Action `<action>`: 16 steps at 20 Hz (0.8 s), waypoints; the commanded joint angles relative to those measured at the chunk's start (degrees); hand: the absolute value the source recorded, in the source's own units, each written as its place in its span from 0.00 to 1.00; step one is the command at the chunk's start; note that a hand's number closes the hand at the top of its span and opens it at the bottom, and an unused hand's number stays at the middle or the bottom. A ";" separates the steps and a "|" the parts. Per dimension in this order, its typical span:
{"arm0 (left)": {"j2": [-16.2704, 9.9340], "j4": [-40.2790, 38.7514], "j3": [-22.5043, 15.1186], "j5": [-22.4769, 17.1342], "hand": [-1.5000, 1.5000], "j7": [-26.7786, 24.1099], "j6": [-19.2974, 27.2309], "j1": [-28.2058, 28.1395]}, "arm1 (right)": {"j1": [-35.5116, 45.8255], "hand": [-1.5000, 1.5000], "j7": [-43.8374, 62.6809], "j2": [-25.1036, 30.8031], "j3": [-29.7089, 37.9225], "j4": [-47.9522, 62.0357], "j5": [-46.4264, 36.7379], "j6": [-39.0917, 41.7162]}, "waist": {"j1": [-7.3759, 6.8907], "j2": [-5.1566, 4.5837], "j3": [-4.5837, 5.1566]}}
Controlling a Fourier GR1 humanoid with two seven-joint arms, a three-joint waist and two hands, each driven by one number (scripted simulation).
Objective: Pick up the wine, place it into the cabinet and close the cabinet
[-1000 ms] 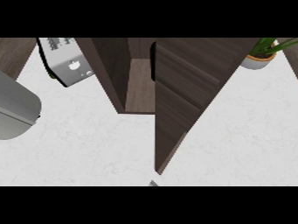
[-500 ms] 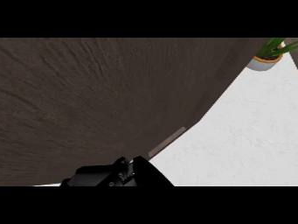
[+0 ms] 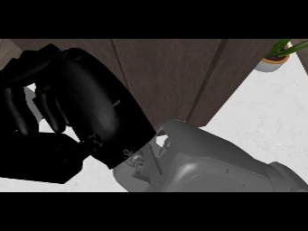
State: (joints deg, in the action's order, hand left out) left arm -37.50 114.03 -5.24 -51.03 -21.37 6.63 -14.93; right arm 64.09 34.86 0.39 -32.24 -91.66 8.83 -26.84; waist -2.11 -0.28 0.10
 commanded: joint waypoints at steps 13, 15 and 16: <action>2.84 -3.45 2.47 3.06 0.00 2.26 -2.44 2.84 | 6.43 1.00 -18.60 0.65 13.42 30.62 2.69 12.16 | 1.05 -0.05 -0.06; 2.70 -0.37 2.89 2.60 0.00 4.33 -0.07 3.38 | 7.70 1.00 -19.66 0.96 14.83 32.59 2.71 12.21 | 0.73 -0.04 -0.08; 1.68 -3.10 4.44 1.91 0.00 4.10 -2.48 4.00 | 9.00 1.00 -19.15 0.37 14.76 33.89 2.22 11.65 | 0.73 -0.09 -0.04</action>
State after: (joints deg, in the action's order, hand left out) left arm -35.02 111.93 -2.67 -48.40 -18.36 5.46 -11.97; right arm 71.10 17.86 -0.03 -21.89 -66.46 11.89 -15.25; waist -1.44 1.20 0.19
